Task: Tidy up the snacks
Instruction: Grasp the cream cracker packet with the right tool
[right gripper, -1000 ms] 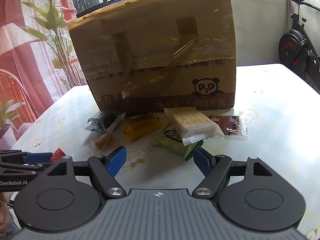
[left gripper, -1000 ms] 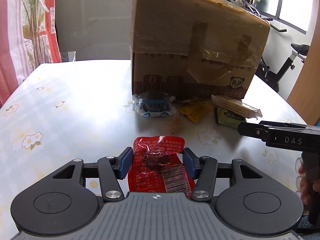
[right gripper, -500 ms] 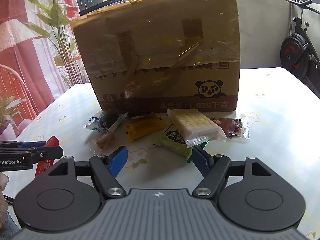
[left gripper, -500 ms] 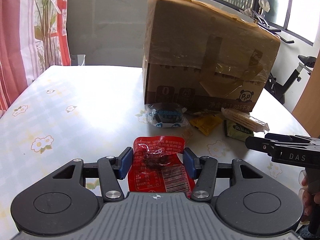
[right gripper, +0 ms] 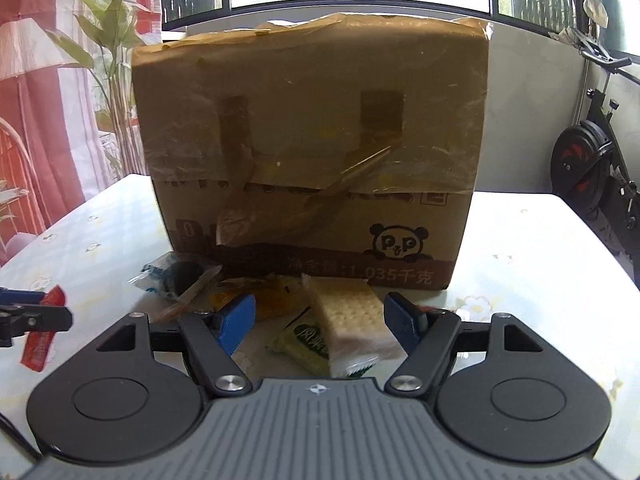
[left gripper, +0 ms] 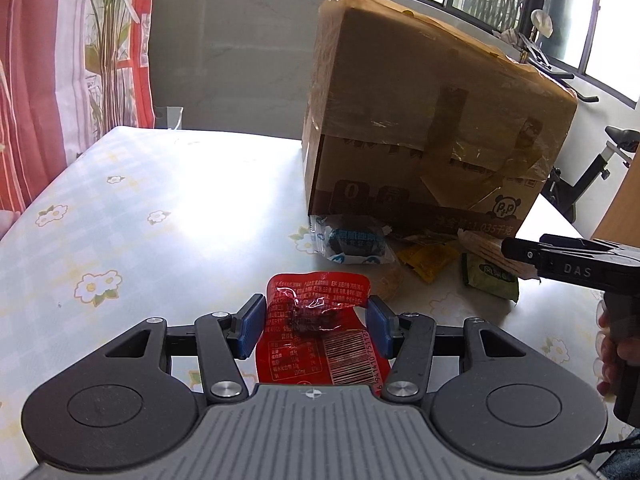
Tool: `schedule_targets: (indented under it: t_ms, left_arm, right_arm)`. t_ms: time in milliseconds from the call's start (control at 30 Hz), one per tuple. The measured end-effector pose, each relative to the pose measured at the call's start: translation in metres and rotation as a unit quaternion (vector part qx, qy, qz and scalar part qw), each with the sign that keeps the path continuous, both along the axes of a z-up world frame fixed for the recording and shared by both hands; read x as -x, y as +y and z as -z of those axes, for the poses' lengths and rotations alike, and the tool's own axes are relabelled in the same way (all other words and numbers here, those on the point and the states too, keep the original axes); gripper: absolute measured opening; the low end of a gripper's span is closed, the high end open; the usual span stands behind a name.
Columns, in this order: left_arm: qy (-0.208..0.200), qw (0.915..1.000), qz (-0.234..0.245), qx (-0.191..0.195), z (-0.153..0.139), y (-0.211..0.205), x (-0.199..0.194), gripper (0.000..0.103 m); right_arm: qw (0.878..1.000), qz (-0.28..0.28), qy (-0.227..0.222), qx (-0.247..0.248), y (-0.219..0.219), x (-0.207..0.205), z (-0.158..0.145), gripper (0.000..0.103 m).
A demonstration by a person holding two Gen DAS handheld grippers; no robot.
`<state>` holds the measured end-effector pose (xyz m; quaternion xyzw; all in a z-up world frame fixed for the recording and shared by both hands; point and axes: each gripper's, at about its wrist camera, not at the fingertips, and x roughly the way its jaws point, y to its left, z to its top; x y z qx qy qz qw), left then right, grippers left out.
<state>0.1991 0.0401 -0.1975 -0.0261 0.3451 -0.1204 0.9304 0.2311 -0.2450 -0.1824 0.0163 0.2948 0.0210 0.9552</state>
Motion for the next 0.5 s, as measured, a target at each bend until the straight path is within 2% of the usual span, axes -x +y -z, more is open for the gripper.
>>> schedule_targets:
  t_ms: [67, 133, 267, 333, 400, 433, 500]
  left_arm:
    - [0.001, 1.0000, 0.000, -0.001, 0.000, 0.000, 0.001, 0.057]
    - [0.001, 1.0000, 0.000, -0.003, 0.000, 0.000, 0.000, 0.057]
    - [0.002, 1.0000, -0.002, -0.006, -0.001, 0.000, 0.000, 0.057]
    - [0.004, 1.0000, -0.004, -0.006, -0.001, 0.001, -0.001, 0.057]
    - [0.005, 1.0000, -0.004, -0.007, -0.001, 0.000, -0.002, 0.057]
    - [0.004, 1.0000, -0.004, -0.008, -0.001, 0.000, -0.002, 0.057]
    - [0.003, 1.0000, -0.002, -0.008, -0.003, -0.002, -0.001, 0.057]
  right_arm:
    - [1.000, 0.010, 0.012, 0.001, -0.007, -0.013, 0.009, 0.072]
    - [1.000, 0.010, 0.027, -0.001, -0.011, -0.024, 0.018, 0.063]
    - [0.999, 0.013, 0.044, -0.019, -0.017, -0.035, 0.029, 0.062]
    - [0.998, 0.015, 0.045, -0.029, -0.018, -0.035, 0.030, 0.062]
    - [0.998, 0.008, 0.046, -0.040, -0.020, -0.033, 0.028, 0.051]
    - [0.998, 0.007, 0.047, -0.038, -0.020, -0.032, 0.027, 0.049]
    - [0.998, 0.004, 0.044, -0.037, -0.020, -0.027, 0.023, 0.049]
